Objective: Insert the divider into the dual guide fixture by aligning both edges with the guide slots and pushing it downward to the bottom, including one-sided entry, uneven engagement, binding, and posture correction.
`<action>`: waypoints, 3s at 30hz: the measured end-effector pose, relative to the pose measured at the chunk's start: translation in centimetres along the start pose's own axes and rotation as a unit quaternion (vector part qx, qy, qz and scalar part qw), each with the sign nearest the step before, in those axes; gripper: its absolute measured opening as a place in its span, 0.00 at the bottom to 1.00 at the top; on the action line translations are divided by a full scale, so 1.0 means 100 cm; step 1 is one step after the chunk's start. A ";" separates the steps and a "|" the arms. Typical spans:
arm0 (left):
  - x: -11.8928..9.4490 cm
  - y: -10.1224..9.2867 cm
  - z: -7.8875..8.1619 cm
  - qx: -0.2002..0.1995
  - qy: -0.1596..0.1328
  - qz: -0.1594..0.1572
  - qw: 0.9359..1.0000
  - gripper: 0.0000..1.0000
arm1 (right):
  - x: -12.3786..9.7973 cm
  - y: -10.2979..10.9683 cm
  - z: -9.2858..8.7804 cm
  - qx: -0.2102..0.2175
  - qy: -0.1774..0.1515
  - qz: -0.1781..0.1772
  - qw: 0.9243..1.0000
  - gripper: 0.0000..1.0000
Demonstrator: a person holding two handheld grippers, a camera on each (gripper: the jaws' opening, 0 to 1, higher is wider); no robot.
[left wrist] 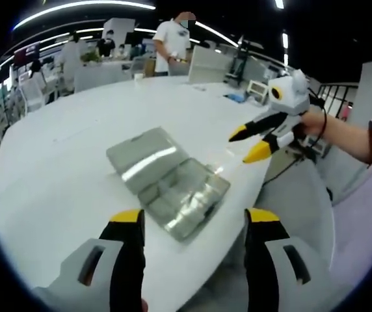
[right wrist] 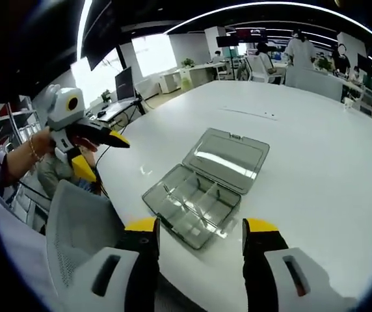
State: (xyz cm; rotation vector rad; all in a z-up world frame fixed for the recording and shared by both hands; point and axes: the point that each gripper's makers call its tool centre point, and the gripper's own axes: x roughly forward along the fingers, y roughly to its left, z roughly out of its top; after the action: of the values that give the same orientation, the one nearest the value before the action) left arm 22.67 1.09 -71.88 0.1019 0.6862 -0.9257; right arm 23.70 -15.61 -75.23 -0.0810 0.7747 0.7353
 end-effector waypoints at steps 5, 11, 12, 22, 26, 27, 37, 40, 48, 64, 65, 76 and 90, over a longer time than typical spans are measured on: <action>0.002 -0.006 0.005 0.008 -0.002 -0.006 1.000 0.60 | -0.008 -0.011 -0.013 0.014 0.004 -0.014 1.000 0.47; 0.007 -0.012 0.010 0.013 -0.002 -0.014 1.000 0.60 | -0.016 -0.021 -0.022 0.024 0.004 -0.026 0.999 0.47; 0.009 -0.014 0.011 0.015 -0.001 -0.016 1.000 0.60 | -0.018 -0.025 -0.024 0.027 0.004 -0.029 0.999 0.47; 0.023 -0.042 0.026 0.044 0.005 -0.049 0.998 0.60 | -0.030 -0.058 -0.050 0.056 0.014 -0.063 0.996 0.47; 0.028 -0.052 0.035 0.057 0.004 -0.060 0.997 0.61 | -0.031 -0.069 -0.061 0.069 0.020 -0.074 0.995 0.47; 0.029 -0.054 0.036 0.060 0.004 -0.062 0.996 0.61 | -0.032 -0.072 -0.064 0.073 0.021 -0.078 0.994 0.47; 0.042 -0.069 0.050 0.076 0.005 -0.082 0.994 0.61 | -0.035 -0.101 -0.082 0.107 0.024 -0.116 0.987 0.46; 0.045 -0.072 0.053 0.080 0.005 -0.087 0.993 0.61 | -0.036 -0.111 -0.087 0.115 0.027 -0.130 0.984 0.46; 0.049 -0.074 0.059 0.082 0.005 -0.094 0.992 0.61 | -0.037 -0.126 -0.093 0.132 0.029 -0.147 0.980 0.46; 0.046 -0.087 0.070 0.083 -0.016 -0.111 0.990 0.60 | -0.028 -0.149 -0.107 0.155 0.050 -0.174 0.971 0.47; 0.046 -0.087 0.071 0.084 -0.017 -0.111 0.990 0.60 | -0.027 -0.150 -0.107 0.155 0.051 -0.175 0.971 0.47; 0.049 -0.082 0.068 0.077 -0.014 -0.109 0.991 0.60 | -0.015 -0.169 -0.121 0.198 0.067 -0.209 0.955 0.45; 0.052 -0.071 0.067 0.062 -0.015 -0.106 0.992 0.59 | -0.008 -0.182 -0.125 0.174 0.110 -0.248 0.947 0.44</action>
State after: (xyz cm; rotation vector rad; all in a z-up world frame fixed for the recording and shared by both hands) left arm 22.73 -9.36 -68.27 0.1264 0.6190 -1.1715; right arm 27.16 -33.76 -87.30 -0.0346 1.0375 0.1043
